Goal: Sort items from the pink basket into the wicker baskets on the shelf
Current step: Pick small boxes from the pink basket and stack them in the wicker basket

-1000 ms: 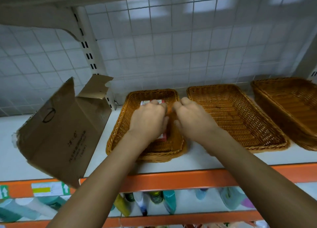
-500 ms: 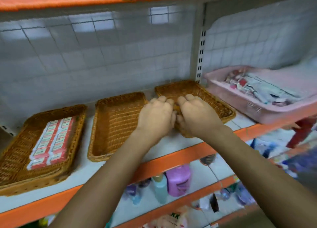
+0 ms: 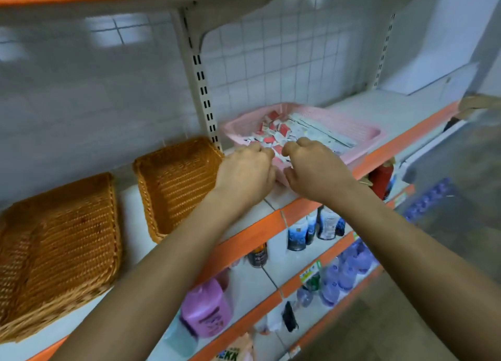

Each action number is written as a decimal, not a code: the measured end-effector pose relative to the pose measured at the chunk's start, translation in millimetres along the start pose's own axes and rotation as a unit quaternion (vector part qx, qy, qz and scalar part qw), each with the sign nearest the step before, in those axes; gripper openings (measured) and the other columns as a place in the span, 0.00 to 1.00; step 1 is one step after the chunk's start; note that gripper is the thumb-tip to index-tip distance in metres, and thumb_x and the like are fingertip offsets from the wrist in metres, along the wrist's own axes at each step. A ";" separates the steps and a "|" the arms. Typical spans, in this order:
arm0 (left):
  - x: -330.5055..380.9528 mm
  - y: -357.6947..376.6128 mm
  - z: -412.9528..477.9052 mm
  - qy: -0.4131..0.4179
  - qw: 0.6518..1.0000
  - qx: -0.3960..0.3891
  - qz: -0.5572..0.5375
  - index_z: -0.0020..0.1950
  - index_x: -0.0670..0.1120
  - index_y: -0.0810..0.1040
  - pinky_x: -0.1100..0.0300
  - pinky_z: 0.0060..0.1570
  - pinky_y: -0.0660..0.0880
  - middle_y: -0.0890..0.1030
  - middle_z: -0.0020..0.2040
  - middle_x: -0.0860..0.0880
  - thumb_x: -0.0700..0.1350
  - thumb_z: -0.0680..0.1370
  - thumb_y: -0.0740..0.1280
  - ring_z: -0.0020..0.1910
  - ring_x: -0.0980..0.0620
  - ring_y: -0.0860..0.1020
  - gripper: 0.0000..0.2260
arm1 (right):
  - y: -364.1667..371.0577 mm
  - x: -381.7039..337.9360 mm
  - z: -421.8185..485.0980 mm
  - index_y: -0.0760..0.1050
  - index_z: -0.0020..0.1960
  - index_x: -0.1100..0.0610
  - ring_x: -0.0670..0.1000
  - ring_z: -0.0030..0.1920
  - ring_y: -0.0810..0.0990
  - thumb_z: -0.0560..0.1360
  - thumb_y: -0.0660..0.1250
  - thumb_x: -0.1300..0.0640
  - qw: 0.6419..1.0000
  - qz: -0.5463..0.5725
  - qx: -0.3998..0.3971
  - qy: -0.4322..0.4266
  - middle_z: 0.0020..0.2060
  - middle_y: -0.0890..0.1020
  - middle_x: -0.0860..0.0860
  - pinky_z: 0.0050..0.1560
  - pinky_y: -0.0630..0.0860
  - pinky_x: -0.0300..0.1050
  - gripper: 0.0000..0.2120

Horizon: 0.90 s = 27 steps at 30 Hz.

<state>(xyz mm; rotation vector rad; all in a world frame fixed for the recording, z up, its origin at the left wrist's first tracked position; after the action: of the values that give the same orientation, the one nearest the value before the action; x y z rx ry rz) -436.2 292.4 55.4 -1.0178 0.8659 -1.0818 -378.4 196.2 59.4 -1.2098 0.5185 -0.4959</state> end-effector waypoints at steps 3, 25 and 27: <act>2.1 10.7 30.7 0.002 1.000 -0.016 0.014 0.64 0.46 0.74 0.51 0.52 0.72 0.76 0.59 0.44 0.49 0.79 0.59 0.58 0.42 0.75 0.15 | 3.2 25.6 19.7 0.68 0.65 0.61 0.61 0.61 0.71 0.77 0.61 0.55 1.000 -0.005 -0.023 0.005 0.60 0.72 0.59 0.58 0.71 0.51 0.19; -44.5 87.7 187.2 -0.119 0.974 -0.195 0.004 0.57 0.47 0.77 0.58 0.45 0.74 0.79 0.50 0.48 0.49 0.78 0.64 0.46 0.49 0.78 0.11 | 74.6 85.2 212.1 0.65 0.70 0.57 0.56 0.56 0.77 0.75 0.64 0.60 0.951 -0.006 -0.260 -0.166 0.59 0.77 0.56 0.58 0.75 0.51 0.24; -45.3 93.9 190.6 -0.134 0.970 -0.204 -0.013 0.58 0.48 0.77 0.58 0.45 0.73 0.79 0.53 0.48 0.51 0.78 0.64 0.48 0.49 0.78 0.12 | 83.4 86.2 220.5 0.66 0.69 0.56 0.55 0.53 0.77 0.75 0.64 0.59 0.946 -0.010 -0.268 -0.179 0.57 0.78 0.55 0.54 0.76 0.48 0.23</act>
<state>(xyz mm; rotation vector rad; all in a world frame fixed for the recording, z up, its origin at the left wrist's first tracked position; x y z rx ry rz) -245.0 391.9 27.8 -1.4855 0.8718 -0.7764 -167.9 329.5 29.0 -1.7851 0.3338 -0.1371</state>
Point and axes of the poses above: each hand's wrist, its own z-axis towards the middle knuckle, its own y-axis out of the palm, x = y × z, the point moved 4 cm from there along z, towards the middle knuckle
